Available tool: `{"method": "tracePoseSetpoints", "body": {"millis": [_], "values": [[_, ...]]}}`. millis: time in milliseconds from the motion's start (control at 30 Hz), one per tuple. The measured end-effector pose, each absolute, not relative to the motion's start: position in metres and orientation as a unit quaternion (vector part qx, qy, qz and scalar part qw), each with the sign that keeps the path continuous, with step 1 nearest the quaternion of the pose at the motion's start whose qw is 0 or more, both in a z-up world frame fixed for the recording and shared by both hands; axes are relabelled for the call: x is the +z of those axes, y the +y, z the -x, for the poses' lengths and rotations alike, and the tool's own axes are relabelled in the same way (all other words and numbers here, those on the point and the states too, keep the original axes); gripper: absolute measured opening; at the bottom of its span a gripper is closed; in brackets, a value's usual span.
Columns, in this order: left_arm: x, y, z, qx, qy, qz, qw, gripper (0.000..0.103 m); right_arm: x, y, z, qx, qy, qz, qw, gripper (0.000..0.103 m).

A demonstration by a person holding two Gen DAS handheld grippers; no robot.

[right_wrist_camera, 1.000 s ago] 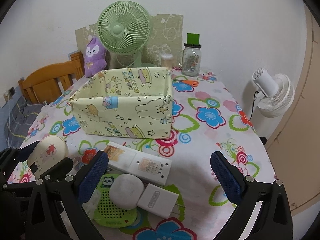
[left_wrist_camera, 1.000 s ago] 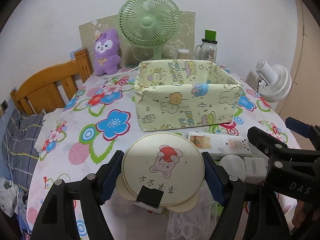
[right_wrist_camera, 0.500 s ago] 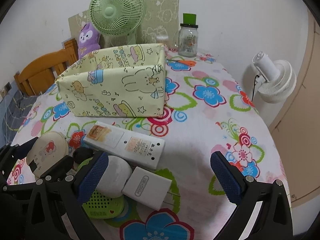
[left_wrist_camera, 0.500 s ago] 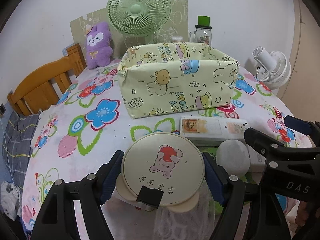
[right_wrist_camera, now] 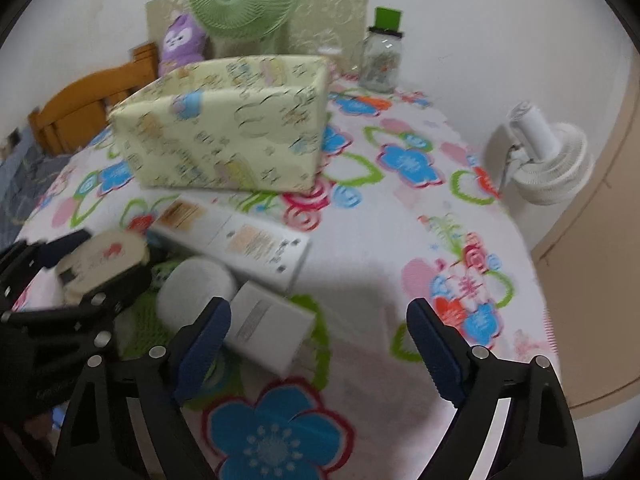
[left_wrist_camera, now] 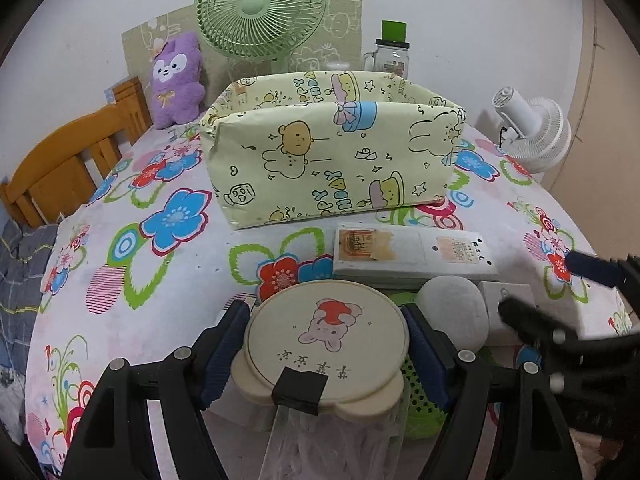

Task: Organize rigid objects
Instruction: 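Grasp the white plug charger with the right tool while the left tool lifts the case, then carry the case with the left tool while the right tool carries the charger to the basket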

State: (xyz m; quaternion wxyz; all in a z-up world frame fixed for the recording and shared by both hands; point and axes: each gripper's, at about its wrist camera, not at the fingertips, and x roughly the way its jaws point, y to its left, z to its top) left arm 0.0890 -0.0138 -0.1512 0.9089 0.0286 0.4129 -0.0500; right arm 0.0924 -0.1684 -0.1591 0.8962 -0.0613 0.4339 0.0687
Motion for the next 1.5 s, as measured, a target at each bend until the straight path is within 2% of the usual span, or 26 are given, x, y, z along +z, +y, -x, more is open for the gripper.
{"method": "tracePoseSetpoints", "body": {"millis": [333, 433, 500, 567, 1500], "values": [[-0.152, -0.006, -0.093, -0.028, 0.416, -0.025, 0.909, 0.078, -0.166, -0.159, -0.097, 0.084, 0.439, 0.056, 0.893, 0.090], [-0.153, -0.004, -0.094, -0.012, 0.413, -0.040, 0.910, 0.078, -0.180, -0.152, -0.101, 0.096, 0.469, 0.049, 0.877, 0.081], [-0.153, 0.000, -0.095, -0.020, 0.415, -0.027, 0.909, 0.078, -0.180, -0.151, -0.100, 0.097, 0.460, 0.040, 0.881, 0.076], [-0.153, -0.001, -0.094, -0.026, 0.415, -0.025, 0.909, 0.078, -0.179, -0.150, -0.102, 0.098, 0.458, 0.036, 0.883, 0.063], [-0.109, -0.008, -0.095, -0.035, 0.383, -0.013, 0.923, 0.078, -0.123, -0.156, -0.112, 0.071, 0.398, 0.030, 0.914, 0.062]]}}
